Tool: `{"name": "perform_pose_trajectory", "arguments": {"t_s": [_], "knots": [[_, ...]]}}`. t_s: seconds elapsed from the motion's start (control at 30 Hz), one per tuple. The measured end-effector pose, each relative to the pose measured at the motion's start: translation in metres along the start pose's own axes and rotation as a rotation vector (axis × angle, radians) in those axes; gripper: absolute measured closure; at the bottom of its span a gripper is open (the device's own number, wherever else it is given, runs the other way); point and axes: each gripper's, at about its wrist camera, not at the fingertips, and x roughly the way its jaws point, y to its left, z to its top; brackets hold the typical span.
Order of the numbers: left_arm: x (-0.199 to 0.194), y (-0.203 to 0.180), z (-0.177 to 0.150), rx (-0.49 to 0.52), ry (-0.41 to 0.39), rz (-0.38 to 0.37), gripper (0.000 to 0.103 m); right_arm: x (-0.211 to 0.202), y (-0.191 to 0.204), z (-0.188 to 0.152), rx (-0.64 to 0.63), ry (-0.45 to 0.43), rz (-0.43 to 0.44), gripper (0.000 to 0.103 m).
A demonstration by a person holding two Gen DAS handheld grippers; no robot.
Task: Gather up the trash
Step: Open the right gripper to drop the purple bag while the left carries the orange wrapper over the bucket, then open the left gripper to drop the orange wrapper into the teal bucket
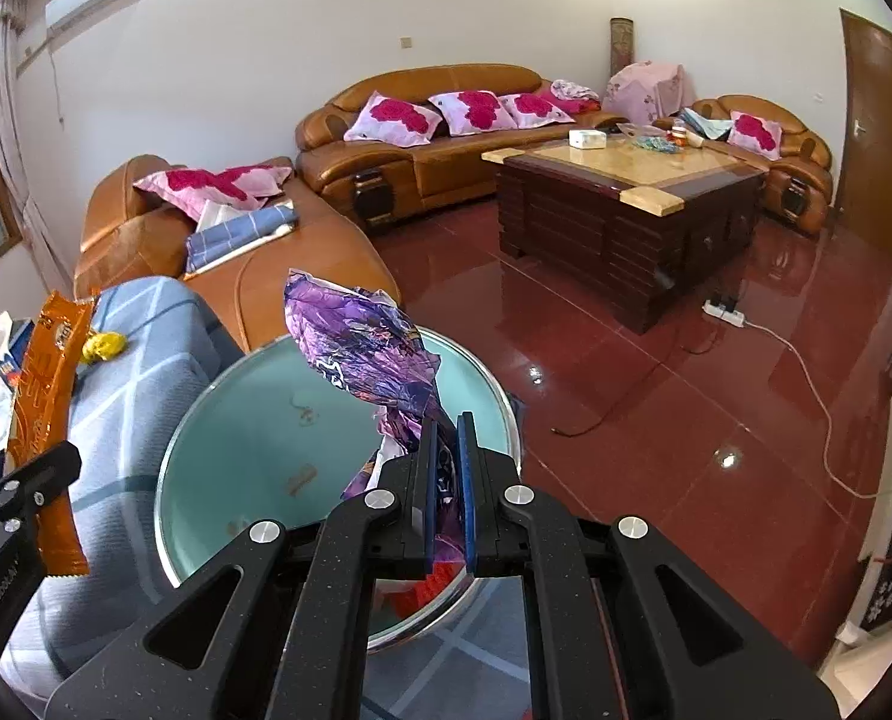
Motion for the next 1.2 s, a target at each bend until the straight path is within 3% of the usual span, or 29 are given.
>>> {"name": "perform_pose_trajectory", "arguments": {"t_s": [0.27,0.5,0.67,0.97,1.1,1.17,1.2], "knots": [[0.012,-0.007,-0.002,0.015,0.025,-0.004,0.081,0.018,0.003,-0.002,-0.001,0.033,-0.006,0.096],[0.019,-0.013,0.000,0.026,0.036,-0.005,0.081,0.024,0.002,-0.003,0.018,0.032,0.081,0.088],[0.021,-0.017,-0.001,0.035,0.040,-0.008,0.081,0.014,-0.001,0.001,0.033,-0.007,0.084,0.087],[0.024,-0.030,0.006,0.064,0.036,-0.023,0.080,0.005,-0.020,0.004,0.105,-0.034,-0.030,0.087],[0.029,-0.040,0.011,0.087,0.033,-0.040,0.074,0.001,-0.033,0.004,0.154,-0.041,-0.056,0.087],[0.029,-0.046,0.014,0.093,0.025,-0.037,0.060,-0.001,-0.036,0.005,0.163,-0.046,-0.065,0.087],[0.028,-0.046,0.015,0.092,0.016,-0.033,0.044,-0.001,-0.037,0.004,0.164,-0.046,-0.064,0.087]]}}
